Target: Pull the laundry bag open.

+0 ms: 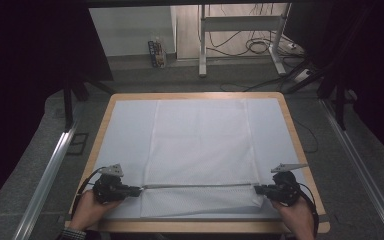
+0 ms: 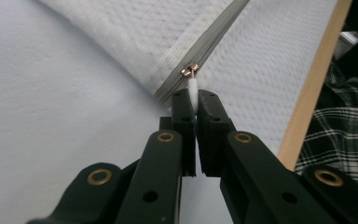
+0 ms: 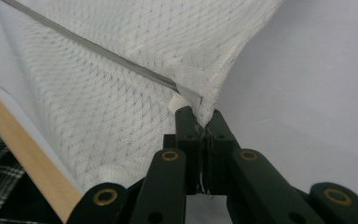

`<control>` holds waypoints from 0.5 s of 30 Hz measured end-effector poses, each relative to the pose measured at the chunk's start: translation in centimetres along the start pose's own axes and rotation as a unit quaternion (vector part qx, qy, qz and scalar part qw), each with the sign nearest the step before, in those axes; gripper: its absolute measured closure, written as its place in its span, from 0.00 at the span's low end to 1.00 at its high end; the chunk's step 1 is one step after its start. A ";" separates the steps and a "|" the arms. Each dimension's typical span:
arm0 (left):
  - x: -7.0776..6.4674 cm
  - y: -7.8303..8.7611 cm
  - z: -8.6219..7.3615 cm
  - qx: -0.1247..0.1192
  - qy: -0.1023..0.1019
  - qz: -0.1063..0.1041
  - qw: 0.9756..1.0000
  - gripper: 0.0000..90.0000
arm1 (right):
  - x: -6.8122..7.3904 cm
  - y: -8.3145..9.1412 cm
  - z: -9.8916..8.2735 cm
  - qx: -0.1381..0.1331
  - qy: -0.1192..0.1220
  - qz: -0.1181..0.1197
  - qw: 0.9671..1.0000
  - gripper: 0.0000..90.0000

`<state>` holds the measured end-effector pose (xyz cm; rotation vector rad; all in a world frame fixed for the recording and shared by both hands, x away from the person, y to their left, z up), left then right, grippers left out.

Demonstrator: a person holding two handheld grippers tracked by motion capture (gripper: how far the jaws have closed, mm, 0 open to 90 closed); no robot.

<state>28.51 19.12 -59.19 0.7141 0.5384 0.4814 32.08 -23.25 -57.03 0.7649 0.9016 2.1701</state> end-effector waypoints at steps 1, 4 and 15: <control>0.0 0.0 0.0 -0.002 0.001 -0.001 1.000 0.97 | 0.0 0.0 0.0 0.000 0.001 0.000 1.000 0.95; 0.1 -0.2 -0.2 0.010 0.000 0.008 1.000 0.97 | 0.1 0.0 0.0 0.002 0.005 -0.002 1.000 0.95; -0.3 -0.6 0.1 0.009 -0.013 0.012 1.000 0.91 | 0.4 0.2 0.2 -0.016 0.024 0.001 1.000 0.79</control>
Point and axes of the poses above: each handheld gripper's, and its own axes: y roughly backward along the jaws, z roughly out of its top, x roughly to its left, the point moved 9 cm from there along -y, roughly forward along the jaws, and after that the axes turned 1 degree about z, right-handed, at the moved point
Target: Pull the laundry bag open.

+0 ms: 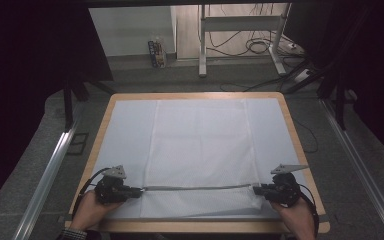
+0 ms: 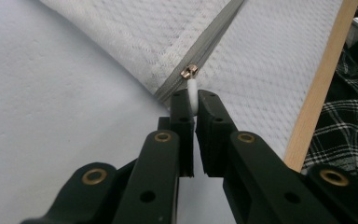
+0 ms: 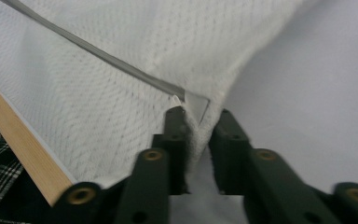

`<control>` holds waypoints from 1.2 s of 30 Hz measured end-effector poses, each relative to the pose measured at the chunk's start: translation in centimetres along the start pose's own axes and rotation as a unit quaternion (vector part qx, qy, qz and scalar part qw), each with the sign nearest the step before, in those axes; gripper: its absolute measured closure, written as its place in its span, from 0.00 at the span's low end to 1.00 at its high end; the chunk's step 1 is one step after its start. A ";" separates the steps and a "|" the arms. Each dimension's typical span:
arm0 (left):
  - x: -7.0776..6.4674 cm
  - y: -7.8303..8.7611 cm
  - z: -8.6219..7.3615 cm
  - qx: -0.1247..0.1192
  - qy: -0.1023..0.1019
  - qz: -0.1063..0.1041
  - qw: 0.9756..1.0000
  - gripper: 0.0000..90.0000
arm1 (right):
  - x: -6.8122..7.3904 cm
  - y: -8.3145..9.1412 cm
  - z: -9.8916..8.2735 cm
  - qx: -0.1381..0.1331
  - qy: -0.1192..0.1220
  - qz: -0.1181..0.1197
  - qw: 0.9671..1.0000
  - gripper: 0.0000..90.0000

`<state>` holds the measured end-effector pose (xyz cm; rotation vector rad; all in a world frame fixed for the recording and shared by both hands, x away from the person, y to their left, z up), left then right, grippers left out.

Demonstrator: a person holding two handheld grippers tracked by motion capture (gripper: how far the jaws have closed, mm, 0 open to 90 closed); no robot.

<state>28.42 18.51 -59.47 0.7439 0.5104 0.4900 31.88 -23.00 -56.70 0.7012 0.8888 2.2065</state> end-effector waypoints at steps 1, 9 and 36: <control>0.0 0.0 0.1 -0.001 -0.003 0.002 1.000 0.87 | 0.0 0.0 0.0 -0.002 0.003 -0.002 1.000 0.74; 0.2 -0.3 0.3 -0.010 -0.008 0.031 0.999 0.58 | -0.3 -0.3 0.1 0.000 0.021 -0.027 0.999 0.44; -0.4 1.4 -0.5 -0.073 -0.008 0.193 0.978 0.00 | 0.0 0.4 1.1 -0.052 0.102 -0.063 0.991 0.05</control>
Point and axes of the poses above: each handheld gripper's, and its own axes: y roughly backward along the jaws, z roughly out of its top, x roughly to its left, the point moved 9 cm from there along -y, roughly forward along the jaws, and after that the axes turned 1 degree about z, right-handed, at the moved point
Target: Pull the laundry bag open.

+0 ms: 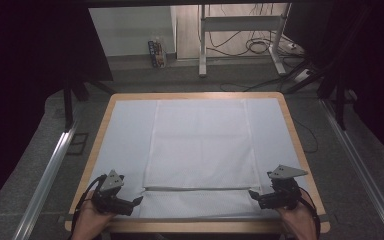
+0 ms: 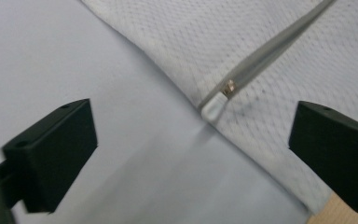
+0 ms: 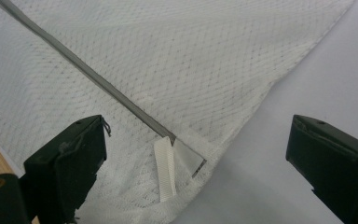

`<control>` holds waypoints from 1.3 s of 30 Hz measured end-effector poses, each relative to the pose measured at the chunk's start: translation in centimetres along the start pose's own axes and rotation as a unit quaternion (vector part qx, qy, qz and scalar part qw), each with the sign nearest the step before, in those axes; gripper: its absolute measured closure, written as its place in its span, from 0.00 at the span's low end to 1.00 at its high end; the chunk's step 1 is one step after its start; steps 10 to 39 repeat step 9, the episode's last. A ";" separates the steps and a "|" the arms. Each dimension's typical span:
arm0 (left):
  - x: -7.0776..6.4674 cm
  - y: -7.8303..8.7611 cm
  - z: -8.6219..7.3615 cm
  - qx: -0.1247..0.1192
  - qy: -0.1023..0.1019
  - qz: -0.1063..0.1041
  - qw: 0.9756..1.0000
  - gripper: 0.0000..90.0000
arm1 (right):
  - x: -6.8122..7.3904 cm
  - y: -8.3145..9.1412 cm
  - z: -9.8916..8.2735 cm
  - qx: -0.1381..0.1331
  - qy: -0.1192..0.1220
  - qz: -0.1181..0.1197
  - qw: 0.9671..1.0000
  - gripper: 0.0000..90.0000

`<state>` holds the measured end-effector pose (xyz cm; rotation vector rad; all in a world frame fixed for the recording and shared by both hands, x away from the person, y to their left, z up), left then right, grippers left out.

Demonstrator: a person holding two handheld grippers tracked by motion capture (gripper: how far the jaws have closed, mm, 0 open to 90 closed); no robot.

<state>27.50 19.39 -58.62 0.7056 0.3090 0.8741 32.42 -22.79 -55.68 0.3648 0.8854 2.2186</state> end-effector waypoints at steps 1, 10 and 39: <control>0.0 0.0 -0.3 0.002 -0.001 0.008 1.000 0.00 | 0.0 -0.1 -0.1 0.001 0.001 -0.001 1.000 0.04; -0.1 0.2 -1.2 0.011 0.005 0.007 1.000 0.00 | -0.2 -0.2 -0.1 -0.004 0.003 -0.010 1.000 0.00; -0.1 0.2 -1.2 0.011 0.005 0.007 1.000 0.00 | -0.2 -0.2 -0.1 -0.004 0.003 -0.010 1.000 0.00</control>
Point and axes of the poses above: each handheld gripper's, and its own axes: y roughly backward along the jaws, z roughly out of its top, x roughly to its left, the point moved 9 cm from there along -y, roughly forward along the jaws, and after that the axes turned 1 degree about z, right-handed, at the moved point
